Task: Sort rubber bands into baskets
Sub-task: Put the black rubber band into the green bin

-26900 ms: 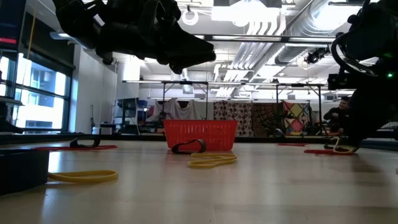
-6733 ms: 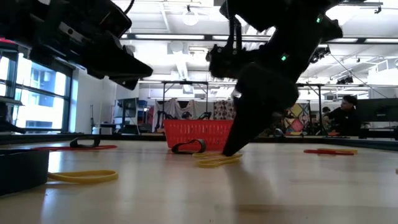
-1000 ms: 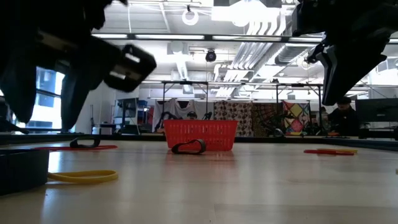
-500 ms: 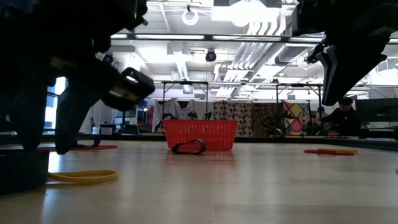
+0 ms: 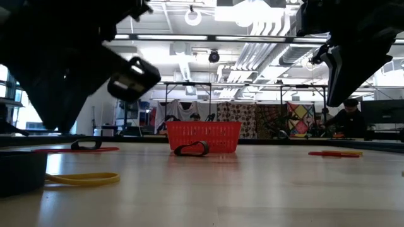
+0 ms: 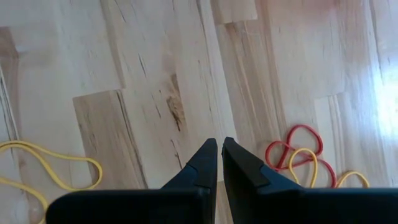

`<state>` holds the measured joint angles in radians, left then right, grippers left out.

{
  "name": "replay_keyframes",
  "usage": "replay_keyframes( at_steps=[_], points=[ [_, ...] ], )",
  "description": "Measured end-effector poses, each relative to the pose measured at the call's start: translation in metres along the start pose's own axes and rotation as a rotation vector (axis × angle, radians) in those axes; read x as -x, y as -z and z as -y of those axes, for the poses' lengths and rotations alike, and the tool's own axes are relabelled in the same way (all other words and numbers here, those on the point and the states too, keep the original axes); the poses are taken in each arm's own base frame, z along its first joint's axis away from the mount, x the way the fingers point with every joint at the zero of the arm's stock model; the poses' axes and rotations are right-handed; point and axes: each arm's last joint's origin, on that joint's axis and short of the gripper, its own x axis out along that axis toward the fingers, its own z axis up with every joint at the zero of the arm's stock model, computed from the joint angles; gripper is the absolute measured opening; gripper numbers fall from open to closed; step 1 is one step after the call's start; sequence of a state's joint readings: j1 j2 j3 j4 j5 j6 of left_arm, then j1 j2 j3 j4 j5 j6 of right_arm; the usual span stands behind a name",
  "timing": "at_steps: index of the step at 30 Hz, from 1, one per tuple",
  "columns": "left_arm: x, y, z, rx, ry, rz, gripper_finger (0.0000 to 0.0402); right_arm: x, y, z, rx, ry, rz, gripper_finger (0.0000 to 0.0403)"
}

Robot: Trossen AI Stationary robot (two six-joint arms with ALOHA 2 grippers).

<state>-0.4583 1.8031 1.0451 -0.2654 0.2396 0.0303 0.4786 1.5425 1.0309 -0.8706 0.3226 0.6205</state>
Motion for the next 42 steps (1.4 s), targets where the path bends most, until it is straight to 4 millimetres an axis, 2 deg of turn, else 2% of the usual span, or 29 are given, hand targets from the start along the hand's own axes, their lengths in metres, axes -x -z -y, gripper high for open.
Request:
replay_keyframes(
  at_steps=[7,10,15,23,33,42],
  points=[
    [0.021,-0.004,0.007,-0.010,-0.047,0.024,0.0001,0.000,0.000,0.000,0.000,0.001,-0.001,0.0014],
    [0.018,-0.003,0.010,0.011,-0.040,0.007,0.0006,0.000,0.000,0.000,0.001,0.002,-0.002,0.0014],
    [0.002,0.003,0.010,0.076,-0.025,-0.039,0.0050,0.000,0.000,0.000,0.000,0.001,0.000,0.0014],
    [0.002,0.002,0.009,0.163,-0.015,-0.026,0.0107,0.000,0.000,0.000,0.000,0.000,-0.001,0.0014],
    [-0.016,0.008,0.001,0.234,0.083,-0.067,0.0111,0.000,0.000,0.000,0.000,-0.002,0.000,0.0014],
    [-0.014,0.006,-0.006,0.224,0.078,-0.042,0.0110,0.001,0.002,-0.003,0.012,-0.004,0.003,0.0014]
  ],
)
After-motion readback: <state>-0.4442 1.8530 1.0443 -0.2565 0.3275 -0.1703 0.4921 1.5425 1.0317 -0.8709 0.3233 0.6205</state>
